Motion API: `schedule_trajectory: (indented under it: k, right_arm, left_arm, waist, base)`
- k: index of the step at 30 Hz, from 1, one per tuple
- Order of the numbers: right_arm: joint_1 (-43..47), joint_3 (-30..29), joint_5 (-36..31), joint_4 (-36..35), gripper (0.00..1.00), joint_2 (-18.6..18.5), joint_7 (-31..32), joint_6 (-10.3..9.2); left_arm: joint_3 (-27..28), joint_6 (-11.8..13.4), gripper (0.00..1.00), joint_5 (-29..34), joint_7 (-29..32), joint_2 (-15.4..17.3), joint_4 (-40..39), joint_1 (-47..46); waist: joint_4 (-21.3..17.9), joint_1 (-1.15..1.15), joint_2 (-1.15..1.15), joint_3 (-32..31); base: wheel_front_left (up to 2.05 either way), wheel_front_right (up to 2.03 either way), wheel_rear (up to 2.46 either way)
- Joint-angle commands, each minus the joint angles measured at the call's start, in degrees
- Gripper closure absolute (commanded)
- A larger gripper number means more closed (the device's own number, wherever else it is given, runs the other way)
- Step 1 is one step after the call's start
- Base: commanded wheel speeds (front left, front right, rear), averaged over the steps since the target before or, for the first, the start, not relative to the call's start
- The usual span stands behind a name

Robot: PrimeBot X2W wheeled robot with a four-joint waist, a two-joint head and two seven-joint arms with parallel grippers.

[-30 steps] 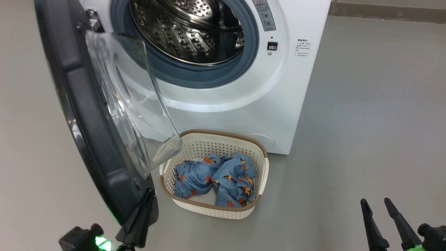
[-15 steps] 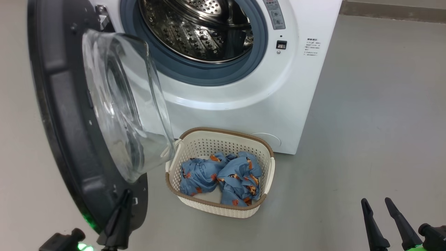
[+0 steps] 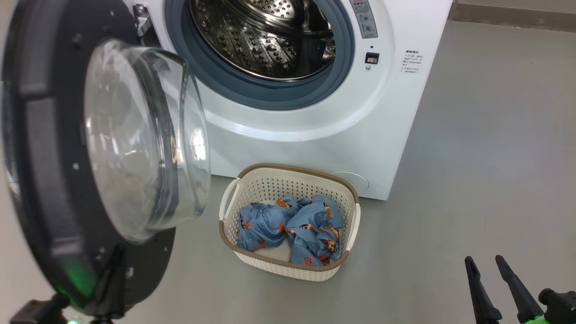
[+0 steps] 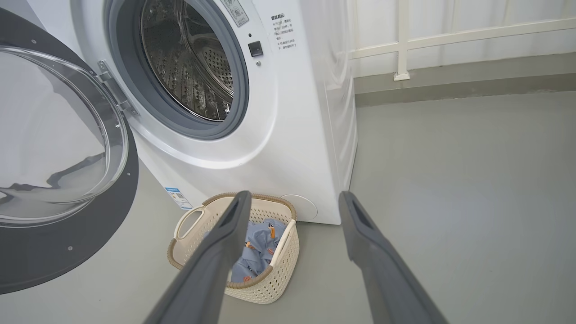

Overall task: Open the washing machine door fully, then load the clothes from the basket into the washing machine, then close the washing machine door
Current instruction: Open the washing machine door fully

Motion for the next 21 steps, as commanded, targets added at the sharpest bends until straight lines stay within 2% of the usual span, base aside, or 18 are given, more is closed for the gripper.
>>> schedule_trajectory:
  k: [1,10,21]
  right_arm:
    - [-1.53,1.44,-0.37,-1.43,0.0,-0.6,-0.69,0.17]
    - [-1.61,2.04,-0.26,-1.17,0.0,-0.61,-0.69,0.17]
    - [-2.12,2.33,-0.41,-1.4,0.0,-0.91,-0.69,0.17]
  left_arm:
    - [3.42,1.05,1.0,0.43,-0.22,2.04,-0.44,-3.07]
    - [8.25,2.33,1.0,0.43,-0.68,5.35,4.51,-5.01]
    - [15.05,3.46,1.0,2.08,-0.93,6.89,7.82,-8.1]
  waist:
    - [0.02,0.0,0.0,0.05]
    - [-0.56,0.0,0.0,0.1]
    - [-1.21,0.0,0.0,1.62]
  base:
    - [0.0,0.0,0.0]
    - [0.0,0.0,0.0]
    - [0.0,0.0,0.0]
